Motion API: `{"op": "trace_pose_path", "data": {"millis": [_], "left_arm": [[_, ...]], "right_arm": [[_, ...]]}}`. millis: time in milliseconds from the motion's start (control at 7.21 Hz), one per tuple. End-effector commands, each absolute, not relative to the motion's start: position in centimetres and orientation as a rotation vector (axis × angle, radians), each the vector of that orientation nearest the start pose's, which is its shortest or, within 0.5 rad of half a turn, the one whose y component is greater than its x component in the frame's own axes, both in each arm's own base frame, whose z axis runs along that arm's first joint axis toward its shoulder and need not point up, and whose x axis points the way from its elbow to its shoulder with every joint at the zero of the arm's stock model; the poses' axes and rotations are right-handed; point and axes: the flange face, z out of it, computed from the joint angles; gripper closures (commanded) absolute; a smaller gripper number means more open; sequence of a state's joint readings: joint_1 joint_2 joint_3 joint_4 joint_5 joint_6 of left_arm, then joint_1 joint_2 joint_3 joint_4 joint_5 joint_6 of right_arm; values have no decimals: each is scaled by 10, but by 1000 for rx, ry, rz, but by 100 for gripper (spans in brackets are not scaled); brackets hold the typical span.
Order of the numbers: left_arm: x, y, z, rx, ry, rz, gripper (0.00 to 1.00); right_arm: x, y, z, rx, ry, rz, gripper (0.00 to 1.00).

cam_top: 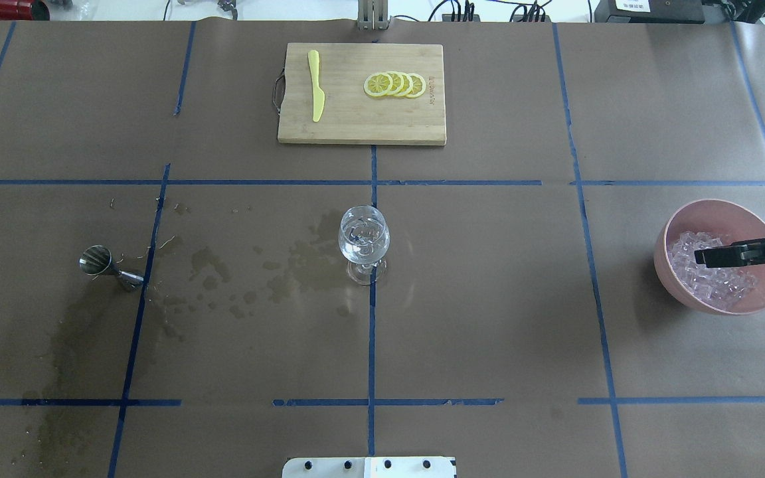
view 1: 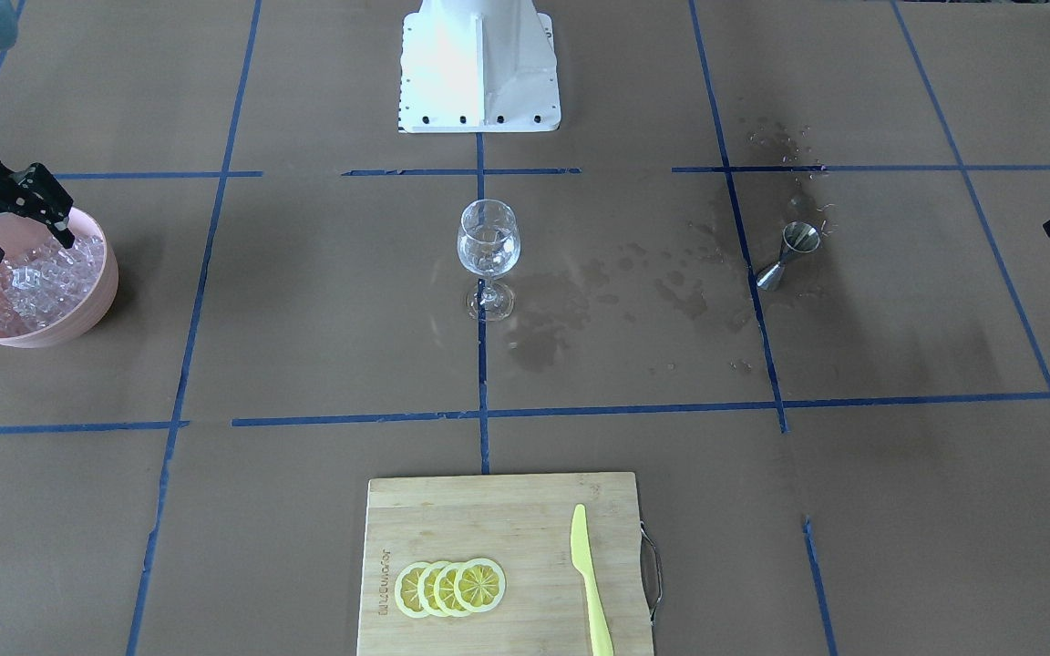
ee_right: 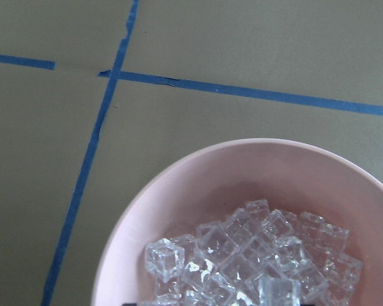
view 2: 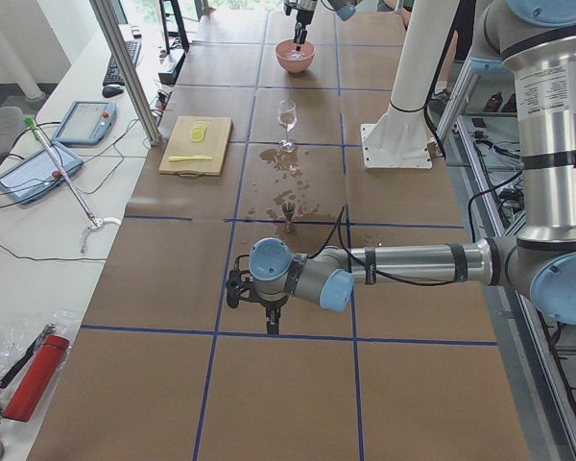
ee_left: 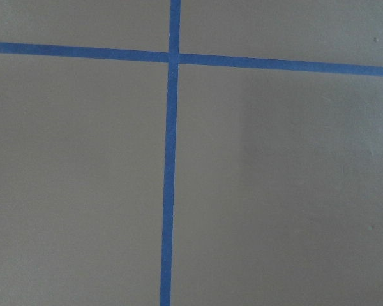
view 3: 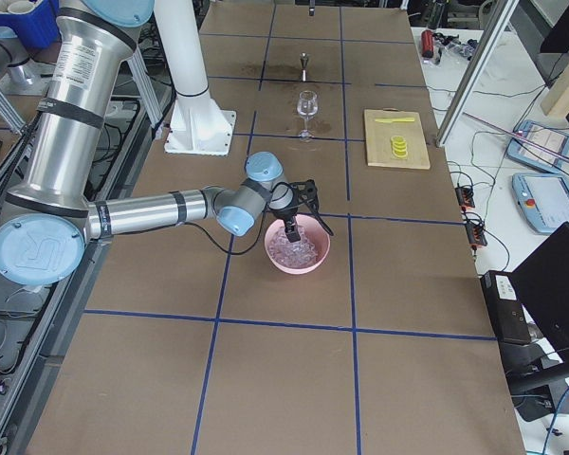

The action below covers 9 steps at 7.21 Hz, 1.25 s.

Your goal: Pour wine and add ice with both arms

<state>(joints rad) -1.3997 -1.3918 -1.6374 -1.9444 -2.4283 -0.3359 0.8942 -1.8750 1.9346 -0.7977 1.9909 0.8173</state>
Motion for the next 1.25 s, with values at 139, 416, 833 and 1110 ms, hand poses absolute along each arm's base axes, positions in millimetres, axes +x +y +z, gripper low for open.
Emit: {"op": "trace_pose_path", "data": {"millis": [139, 416, 833, 1110], "left_arm": [[15, -430, 662, 22, 886, -44, 0], [15, -430, 662, 23, 886, -43, 0], [15, -429, 663, 22, 886, -44, 0], [15, -428, 664, 19, 885, -45, 0]], "right_arm": [[-179, -374, 565, 317, -799, -26, 19], [-179, -374, 571, 314, -787, -20, 25], [-179, -374, 572, 315, -784, -18, 44], [-179, -373, 572, 313, -786, -22, 82]]}}
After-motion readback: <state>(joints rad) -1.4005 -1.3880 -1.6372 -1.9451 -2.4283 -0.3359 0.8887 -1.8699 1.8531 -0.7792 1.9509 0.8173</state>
